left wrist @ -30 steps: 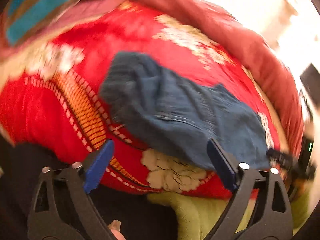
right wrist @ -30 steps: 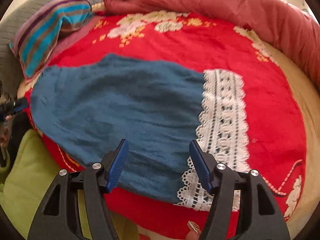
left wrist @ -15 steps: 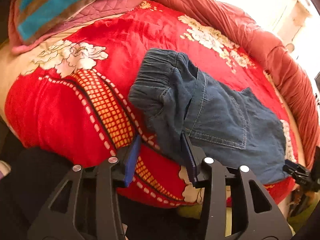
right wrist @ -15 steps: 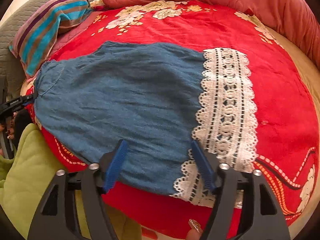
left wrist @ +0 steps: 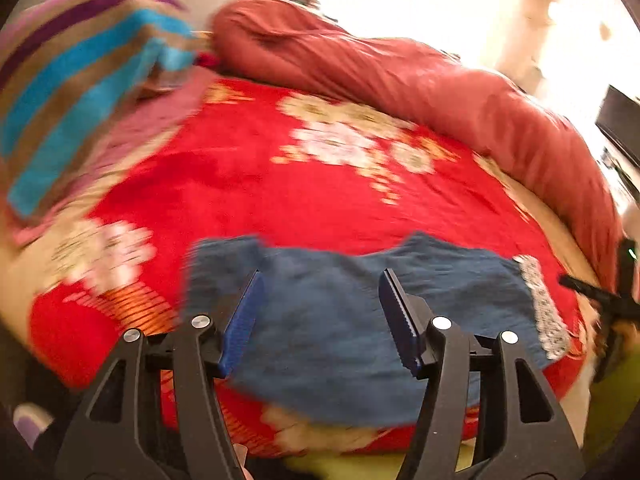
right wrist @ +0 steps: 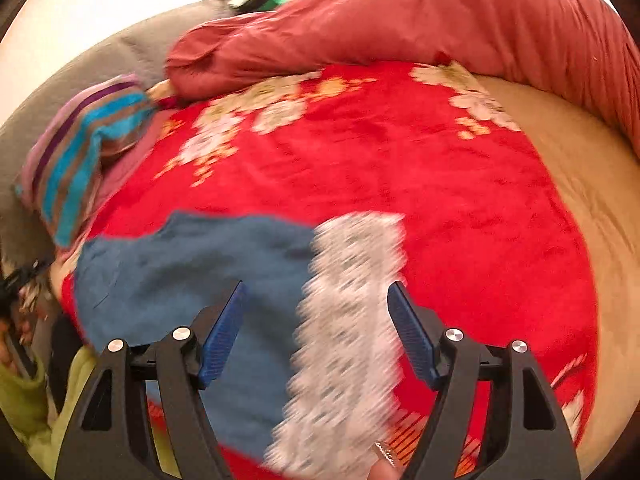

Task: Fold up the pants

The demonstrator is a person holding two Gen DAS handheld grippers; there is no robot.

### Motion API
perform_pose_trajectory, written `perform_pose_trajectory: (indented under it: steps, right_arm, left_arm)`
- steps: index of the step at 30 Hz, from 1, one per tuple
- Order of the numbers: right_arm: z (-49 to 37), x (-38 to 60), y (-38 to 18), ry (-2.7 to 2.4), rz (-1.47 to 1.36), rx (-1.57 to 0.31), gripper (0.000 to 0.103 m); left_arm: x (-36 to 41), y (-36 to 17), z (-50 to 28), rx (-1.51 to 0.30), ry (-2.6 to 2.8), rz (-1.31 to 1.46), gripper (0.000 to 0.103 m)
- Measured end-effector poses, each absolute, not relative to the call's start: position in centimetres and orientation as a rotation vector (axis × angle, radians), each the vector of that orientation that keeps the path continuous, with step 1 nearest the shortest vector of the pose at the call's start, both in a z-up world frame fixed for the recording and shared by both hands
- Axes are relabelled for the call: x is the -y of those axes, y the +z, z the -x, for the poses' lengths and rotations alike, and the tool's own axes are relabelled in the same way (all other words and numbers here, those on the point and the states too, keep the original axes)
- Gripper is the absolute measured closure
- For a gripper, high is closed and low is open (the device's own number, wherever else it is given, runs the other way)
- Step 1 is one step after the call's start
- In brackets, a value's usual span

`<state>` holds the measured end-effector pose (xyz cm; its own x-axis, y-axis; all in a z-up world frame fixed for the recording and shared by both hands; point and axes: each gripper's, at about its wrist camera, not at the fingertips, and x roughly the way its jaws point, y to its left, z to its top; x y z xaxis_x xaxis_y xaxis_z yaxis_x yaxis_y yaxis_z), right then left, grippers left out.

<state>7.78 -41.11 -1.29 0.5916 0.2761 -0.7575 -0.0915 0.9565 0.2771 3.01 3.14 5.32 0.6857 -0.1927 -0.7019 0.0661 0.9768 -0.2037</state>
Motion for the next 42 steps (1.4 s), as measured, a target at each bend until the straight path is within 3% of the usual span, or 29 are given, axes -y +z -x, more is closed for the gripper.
perform_pose_trajectory:
  steps: [5,12,20,22,23,25,32,37,42]
  right_arm:
    - [-12.3,43.4,-3.7,0.239,-0.301,-0.979,0.051]
    - [-14.2,42.6,-6.8,0.330,-0.318,-1.042,0.062]
    - [-13.7,41.3,-7.3,0.371,-0.294,-1.026,0.067]
    - [-13.4,41.1,-6.9,0.382,-0.290,-1.020,0.074]
    - [-13.3,40.9,-6.7,0.387,-0.289,-1.015,0.082]
    - [-12.7,40.6,-5.7,0.386,-0.257,-0.980,0.086]
    - [-13.1,41.7,-2.0,0.331,-0.184,-0.837,0.087]
    - [-15.3,40.7,-5.3,0.292,-0.103,-0.939,0.087]
    - [-15.6,40.3,-7.1,0.251,-0.062,-0.966,0.079]
  left_arm:
    - [2.9,3.3,-8.5,-0.889,-0.262,0.076,0.051]
    - [7.2,-1.1,-14.9,-1.016,-0.318,0.034,0.051]
    - [9.8,-5.3,-17.7,-1.096,-0.319,0.018,0.047]
    - [10.0,-5.0,-17.3,-1.101,-0.365,0.046,0.097]
    - [10.1,-4.8,-17.1,-1.104,-0.383,0.062,0.097]
    - [10.7,-3.8,-16.6,-1.081,-0.377,0.021,0.098]
    - [12.1,-0.5,-17.7,-0.966,-0.356,-0.036,0.098]
    - [13.0,-3.6,-19.0,-0.997,-0.308,-0.117,0.098]
    - [12.1,-5.4,-19.0,-0.990,-0.306,-0.091,0.092]
